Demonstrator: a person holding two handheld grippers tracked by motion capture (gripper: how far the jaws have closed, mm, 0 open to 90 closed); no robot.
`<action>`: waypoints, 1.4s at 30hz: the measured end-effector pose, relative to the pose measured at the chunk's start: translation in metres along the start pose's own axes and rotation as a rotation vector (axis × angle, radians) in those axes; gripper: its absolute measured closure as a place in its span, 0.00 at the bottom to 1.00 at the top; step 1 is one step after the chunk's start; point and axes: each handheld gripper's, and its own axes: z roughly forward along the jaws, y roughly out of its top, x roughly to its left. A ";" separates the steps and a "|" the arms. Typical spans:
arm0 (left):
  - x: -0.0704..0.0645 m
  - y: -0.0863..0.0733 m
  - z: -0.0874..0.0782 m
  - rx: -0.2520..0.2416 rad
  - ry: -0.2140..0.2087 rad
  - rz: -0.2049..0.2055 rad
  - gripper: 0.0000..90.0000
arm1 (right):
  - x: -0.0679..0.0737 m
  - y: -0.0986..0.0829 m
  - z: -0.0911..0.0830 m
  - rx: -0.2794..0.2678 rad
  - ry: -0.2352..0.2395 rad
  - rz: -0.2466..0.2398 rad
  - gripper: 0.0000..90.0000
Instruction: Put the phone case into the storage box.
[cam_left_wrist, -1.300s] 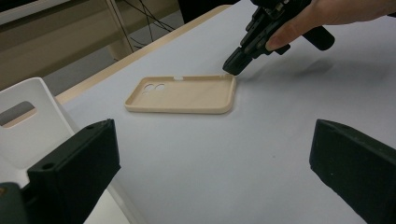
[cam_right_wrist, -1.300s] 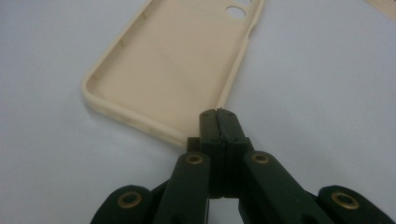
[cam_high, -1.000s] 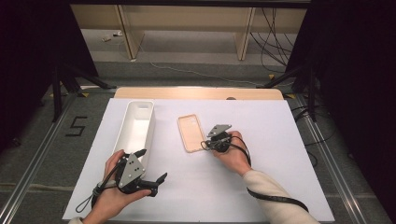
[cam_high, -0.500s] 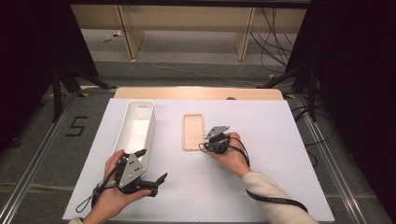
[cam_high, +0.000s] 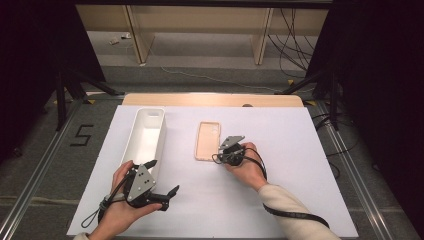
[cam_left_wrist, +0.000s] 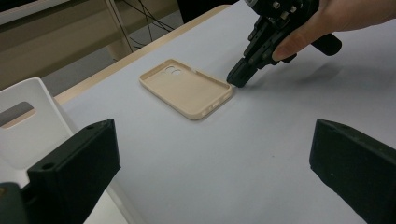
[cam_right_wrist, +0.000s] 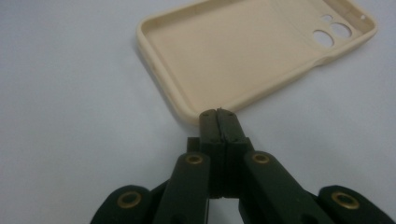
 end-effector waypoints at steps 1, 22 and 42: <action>0.000 0.000 0.000 0.000 0.000 0.000 0.01 | 0.000 0.000 0.000 0.001 0.000 0.003 1.00; 0.000 0.000 0.000 0.003 0.000 0.002 0.01 | -0.018 -0.007 -0.042 -0.197 0.032 0.111 0.47; 0.000 -0.001 0.001 0.008 0.006 -0.002 0.01 | -0.017 -0.026 -0.090 -0.356 0.063 0.096 0.26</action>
